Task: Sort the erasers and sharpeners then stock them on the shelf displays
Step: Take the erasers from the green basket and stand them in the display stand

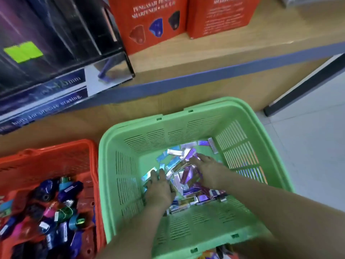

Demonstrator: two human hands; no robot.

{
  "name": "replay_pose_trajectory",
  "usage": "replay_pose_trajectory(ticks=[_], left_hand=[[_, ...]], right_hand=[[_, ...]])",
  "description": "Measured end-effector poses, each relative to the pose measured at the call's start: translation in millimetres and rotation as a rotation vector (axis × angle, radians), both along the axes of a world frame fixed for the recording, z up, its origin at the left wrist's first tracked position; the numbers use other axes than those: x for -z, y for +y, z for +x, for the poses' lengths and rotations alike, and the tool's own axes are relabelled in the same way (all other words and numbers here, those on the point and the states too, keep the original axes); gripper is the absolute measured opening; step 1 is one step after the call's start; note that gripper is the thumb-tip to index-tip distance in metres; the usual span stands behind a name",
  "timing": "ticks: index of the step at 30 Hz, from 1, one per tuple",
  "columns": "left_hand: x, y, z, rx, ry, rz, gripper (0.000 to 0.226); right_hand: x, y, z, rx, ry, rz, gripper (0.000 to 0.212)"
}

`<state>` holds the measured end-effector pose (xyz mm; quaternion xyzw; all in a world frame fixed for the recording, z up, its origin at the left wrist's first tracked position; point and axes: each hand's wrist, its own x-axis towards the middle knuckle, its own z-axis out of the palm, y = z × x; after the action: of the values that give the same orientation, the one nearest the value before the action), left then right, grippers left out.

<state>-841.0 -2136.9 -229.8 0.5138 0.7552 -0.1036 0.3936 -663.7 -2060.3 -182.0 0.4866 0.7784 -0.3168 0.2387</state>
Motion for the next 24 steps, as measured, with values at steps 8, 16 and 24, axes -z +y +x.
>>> replay_pose_trajectory(ticks=[8,16,24], left_hand=[[16.0,6.5,5.3,-0.023,-0.035,0.070,0.087],[20.7,11.3,13.6,0.012,-0.102,0.021,0.029],[12.2,21.2,16.7,-0.312,-0.259,0.028,0.024]], right_hand=[[50.9,-0.4,-22.5,-0.348,-0.127,0.154,0.078],[69.0,-5.8,13.2,-0.024,-0.127,0.004,0.046],[34.6,6.4,11.9,0.741,0.195,-0.516,0.020]])
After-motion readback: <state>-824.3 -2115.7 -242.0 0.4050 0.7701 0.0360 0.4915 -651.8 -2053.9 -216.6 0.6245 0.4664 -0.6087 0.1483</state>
